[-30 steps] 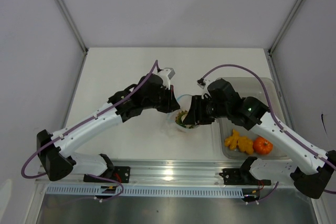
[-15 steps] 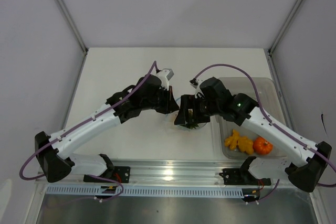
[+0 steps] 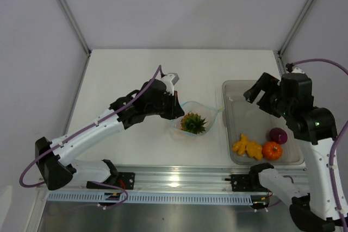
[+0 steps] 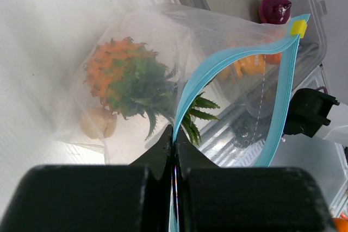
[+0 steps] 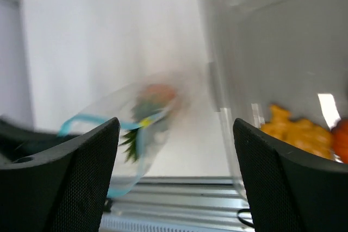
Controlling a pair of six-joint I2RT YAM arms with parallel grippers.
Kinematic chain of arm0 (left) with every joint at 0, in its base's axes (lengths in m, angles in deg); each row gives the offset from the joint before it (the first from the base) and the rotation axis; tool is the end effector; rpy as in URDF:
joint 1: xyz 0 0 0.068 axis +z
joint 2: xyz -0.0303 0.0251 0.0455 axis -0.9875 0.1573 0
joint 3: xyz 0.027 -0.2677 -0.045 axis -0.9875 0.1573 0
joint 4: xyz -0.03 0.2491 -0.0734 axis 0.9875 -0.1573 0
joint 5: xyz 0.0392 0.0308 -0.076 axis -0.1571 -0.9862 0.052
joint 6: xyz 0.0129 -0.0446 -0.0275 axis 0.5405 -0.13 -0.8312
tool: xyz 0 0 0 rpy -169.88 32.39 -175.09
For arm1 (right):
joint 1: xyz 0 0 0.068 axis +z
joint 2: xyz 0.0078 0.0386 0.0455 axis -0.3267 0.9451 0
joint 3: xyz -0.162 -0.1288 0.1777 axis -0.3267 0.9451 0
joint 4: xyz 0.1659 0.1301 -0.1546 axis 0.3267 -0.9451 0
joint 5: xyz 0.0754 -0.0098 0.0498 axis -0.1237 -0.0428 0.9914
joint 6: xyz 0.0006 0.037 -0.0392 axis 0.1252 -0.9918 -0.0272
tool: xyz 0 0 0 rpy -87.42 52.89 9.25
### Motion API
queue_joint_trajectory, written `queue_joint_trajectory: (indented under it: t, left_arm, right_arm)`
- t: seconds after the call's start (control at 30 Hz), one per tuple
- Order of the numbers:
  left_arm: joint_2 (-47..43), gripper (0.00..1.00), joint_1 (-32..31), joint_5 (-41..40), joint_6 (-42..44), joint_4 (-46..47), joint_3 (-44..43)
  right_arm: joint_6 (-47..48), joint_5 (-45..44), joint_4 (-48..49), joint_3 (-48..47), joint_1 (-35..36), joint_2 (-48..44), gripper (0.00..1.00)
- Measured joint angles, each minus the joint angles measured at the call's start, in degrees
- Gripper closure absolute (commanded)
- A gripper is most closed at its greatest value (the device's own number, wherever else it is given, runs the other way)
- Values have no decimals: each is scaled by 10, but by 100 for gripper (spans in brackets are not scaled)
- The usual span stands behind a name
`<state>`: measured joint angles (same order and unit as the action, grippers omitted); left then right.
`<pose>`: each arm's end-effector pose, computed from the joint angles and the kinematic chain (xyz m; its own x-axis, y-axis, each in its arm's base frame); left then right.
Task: Place the food in the zip-top bag and seal the zipper
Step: Pick up the fake vegetable from the bin.
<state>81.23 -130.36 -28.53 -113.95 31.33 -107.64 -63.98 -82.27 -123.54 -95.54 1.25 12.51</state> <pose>0.1759 -0.2101 0.3421 -0.7613 0.0312 -0.6476 0.4556 0.7364 -0.5001 0.1297 0.0452 0.4487 -0.5842 0.3823 -0.7159 0.0493 0.8972 0.4389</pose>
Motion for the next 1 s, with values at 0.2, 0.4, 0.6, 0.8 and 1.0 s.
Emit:
queue_joint_trajectory:
  t: [0.2,0.4,0.6,0.8,1.0]
  left_arm:
    - [-4,100,0,0,0,1,0]
    - [-7,99,0,2,1,6,2]
    - [-8,99,0,16,0,20,9]
    - [-9,99,0,29,0,36,18]
    - [-9,99,0,43,0,52,29]
  right_arm:
    - [46,41,-34,145,-222,3,13]
    - [42,91,-33,319,-247,46,16]
    - [30,110,-4,374,-247,77,21]
    - [23,81,44,385,-213,154,27]
    - [28,36,78,366,-148,245,32]
